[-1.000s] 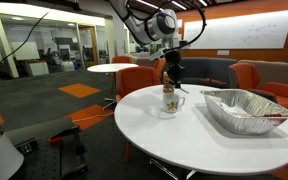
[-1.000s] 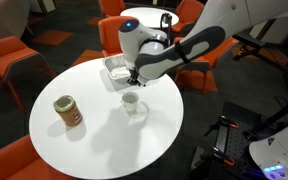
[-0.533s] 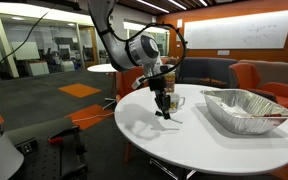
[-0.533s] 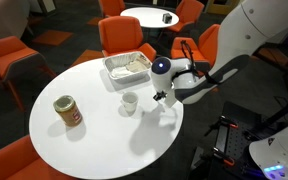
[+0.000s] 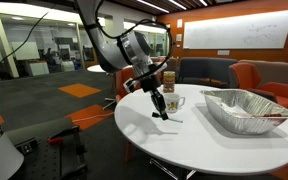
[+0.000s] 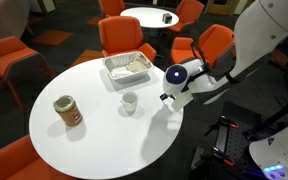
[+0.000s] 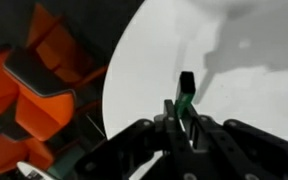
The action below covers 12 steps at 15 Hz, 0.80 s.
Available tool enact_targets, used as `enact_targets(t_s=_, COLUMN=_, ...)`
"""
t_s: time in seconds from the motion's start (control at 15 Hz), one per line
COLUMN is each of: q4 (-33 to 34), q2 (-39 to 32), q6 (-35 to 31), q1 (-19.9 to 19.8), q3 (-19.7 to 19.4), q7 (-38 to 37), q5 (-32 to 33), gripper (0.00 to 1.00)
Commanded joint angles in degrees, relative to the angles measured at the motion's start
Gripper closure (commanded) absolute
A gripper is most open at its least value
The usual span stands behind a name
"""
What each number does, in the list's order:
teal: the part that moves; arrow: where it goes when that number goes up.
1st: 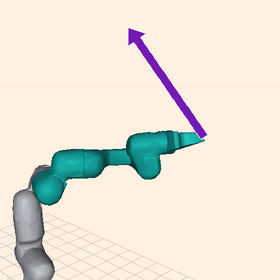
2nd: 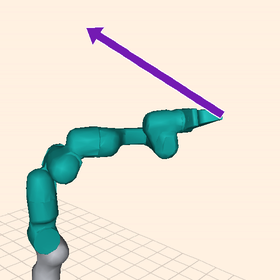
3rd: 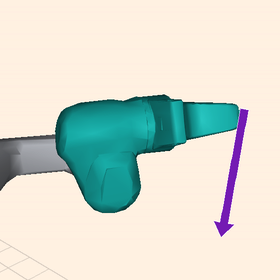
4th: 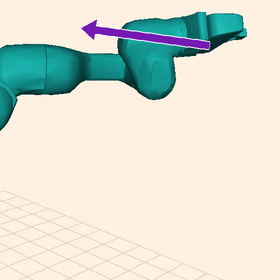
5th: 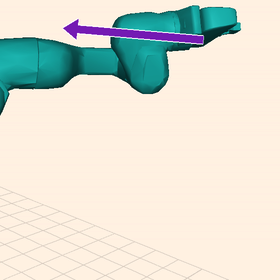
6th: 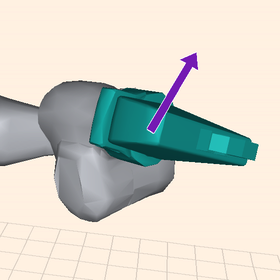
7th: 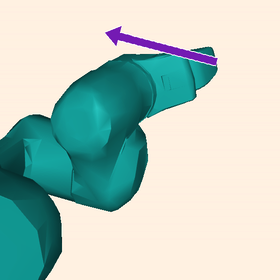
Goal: Take the brush out of the mug and put it on the table
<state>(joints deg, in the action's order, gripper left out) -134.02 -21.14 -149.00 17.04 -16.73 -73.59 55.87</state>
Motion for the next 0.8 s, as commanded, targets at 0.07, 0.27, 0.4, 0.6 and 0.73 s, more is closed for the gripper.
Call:
enact_targets(t_s=0.07, q4=-1.45, q2=3.39, q6=0.39, q1=-4.71, q3=4.18, q7=-2.36, q5=1.66, gripper=0.5)
enact_targets(t_s=0.27, q4=-2.7, q2=5.72, q6=-0.76, q1=-8.39, q3=7.18, q7=2.97, q5=-3.17, gripper=0.28)
enact_targets(t_s=0.4, q4=-4.91, q2=8.34, q6=-1.58, q1=-12.12, q3=11.21, q7=15.07, q5=-14.02, gripper=0.12)
enact_targets(t_s=0.6, q4=-7.01, q2=12.89, q6=0.52, q1=-14.8, q3=15.76, q7=33.01, q5=-32.39, gripper=0.0)
enact_targets(t_s=0.73, q4=-6.53, q2=15.96, q6=5.02, q1=-13.85, q3=16.23, q7=41.02, q5=-40.84, gripper=0.0)
